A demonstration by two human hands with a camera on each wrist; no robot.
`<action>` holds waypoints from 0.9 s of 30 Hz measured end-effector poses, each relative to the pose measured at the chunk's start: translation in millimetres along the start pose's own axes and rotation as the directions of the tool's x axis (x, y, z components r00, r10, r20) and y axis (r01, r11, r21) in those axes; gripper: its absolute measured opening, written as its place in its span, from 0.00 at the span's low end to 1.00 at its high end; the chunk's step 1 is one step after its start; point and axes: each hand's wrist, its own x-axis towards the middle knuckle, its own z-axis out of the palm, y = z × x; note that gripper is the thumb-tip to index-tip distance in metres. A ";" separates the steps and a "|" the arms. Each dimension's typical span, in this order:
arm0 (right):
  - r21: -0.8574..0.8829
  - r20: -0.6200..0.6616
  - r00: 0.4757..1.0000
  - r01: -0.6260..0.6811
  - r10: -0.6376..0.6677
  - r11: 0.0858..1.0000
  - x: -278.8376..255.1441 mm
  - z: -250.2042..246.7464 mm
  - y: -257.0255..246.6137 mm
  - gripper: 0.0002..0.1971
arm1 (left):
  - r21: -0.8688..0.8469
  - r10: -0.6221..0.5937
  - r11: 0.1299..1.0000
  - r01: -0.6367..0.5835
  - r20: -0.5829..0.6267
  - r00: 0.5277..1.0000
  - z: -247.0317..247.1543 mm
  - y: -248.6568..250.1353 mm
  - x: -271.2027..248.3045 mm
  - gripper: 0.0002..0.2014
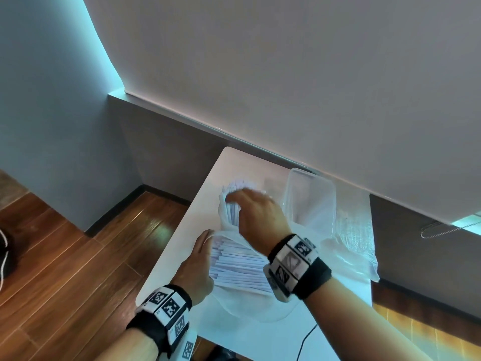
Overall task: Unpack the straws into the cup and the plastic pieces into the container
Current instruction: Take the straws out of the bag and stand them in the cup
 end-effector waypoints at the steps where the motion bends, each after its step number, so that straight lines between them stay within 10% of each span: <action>1: 0.020 0.065 0.997 0.047 -0.048 0.999 -10.8 1.1 -8.0 0.19 | -0.001 0.008 1.000 -0.008 -0.008 1.000 -0.2 -0.3 -0.2 0.50; 6: -0.106 0.614 0.774 -0.112 0.154 0.988 -68.8 52.4 -13.8 0.15 | 0.037 0.001 0.999 0.000 -0.020 1.000 0.5 -2.6 -1.9 0.50; 9: -0.254 0.685 0.670 -0.147 0.285 0.956 -94.3 87.8 1.1 0.17 | 0.055 0.030 0.998 -0.029 -0.011 0.999 2.2 -5.2 -5.0 0.49; 27: -0.451 0.574 0.722 -0.114 0.386 0.885 -115.6 128.7 0.6 0.13 | 0.093 0.037 0.995 -0.035 -0.016 0.999 5.4 -13.0 -6.4 0.49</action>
